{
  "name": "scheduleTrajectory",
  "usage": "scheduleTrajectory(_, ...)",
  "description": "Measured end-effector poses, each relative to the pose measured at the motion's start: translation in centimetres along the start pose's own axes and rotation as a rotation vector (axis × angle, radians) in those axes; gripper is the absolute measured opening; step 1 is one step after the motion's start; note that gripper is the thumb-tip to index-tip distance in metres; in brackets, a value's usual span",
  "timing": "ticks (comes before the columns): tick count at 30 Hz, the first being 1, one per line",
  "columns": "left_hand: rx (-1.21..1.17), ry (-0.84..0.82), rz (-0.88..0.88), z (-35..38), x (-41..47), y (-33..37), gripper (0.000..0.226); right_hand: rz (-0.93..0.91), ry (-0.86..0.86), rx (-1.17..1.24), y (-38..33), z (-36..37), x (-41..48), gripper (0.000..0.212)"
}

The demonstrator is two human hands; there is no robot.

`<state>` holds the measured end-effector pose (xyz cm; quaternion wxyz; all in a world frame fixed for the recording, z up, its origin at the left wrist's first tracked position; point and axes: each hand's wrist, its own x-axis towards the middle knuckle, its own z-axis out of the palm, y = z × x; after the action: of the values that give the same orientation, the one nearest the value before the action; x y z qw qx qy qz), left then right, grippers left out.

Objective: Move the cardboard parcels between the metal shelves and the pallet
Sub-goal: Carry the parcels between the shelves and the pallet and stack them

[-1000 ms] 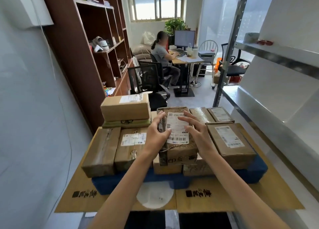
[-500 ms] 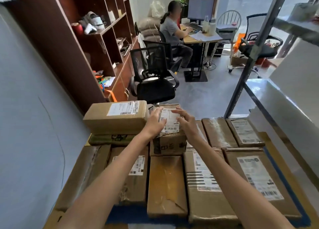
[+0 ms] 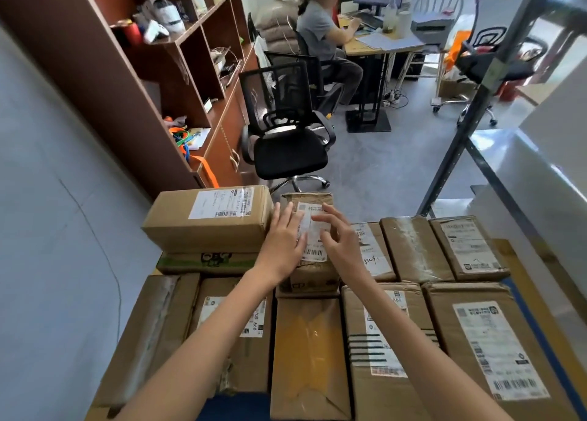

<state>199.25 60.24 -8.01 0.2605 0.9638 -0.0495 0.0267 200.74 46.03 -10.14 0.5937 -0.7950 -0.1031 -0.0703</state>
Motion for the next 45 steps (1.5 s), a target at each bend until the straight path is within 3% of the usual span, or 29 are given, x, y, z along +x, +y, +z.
scheduleTrajectory(5,-0.014,0.041,0.002,-0.2,-0.4,0.2,0.052,-0.015,-0.058,-0.126,-0.7,-1.2,0.1,0.029)
scheduleTrajectory(10,-0.002,0.085,0.086,-1.0,-0.8,0.6,0.047,-0.006,0.032,-0.316,-1.8,-4.5,-2.2,0.031)
scheduleTrajectory(15,-0.015,0.094,0.287,-0.9,-0.8,4.2,0.041,0.014,0.140,-0.525,-3.6,-8.9,-6.6,0.037)
scheduleTrajectory(22,-0.109,-0.034,0.663,1.0,-4.8,11.9,0.045,0.144,0.400,-0.758,-7.9,-13.8,-17.2,0.039)
scheduleTrajectory(30,-0.184,-0.319,1.087,6.6,-15.5,20.7,0.046,0.589,0.791,-1.021,-11.5,-16.0,-38.2,0.036)
scheduleTrajectory(38,-0.266,-0.647,1.596,9.7,-37.1,27.8,0.047,1.045,1.201,-1.130,-18.7,-10.4,-61.7,0.031)
scheduleTrajectory(45,-0.391,-0.734,1.879,7.3,-51.1,32.5,0.043,1.260,1.518,-1.166,-25.3,-4.7,-75.1,0.037)
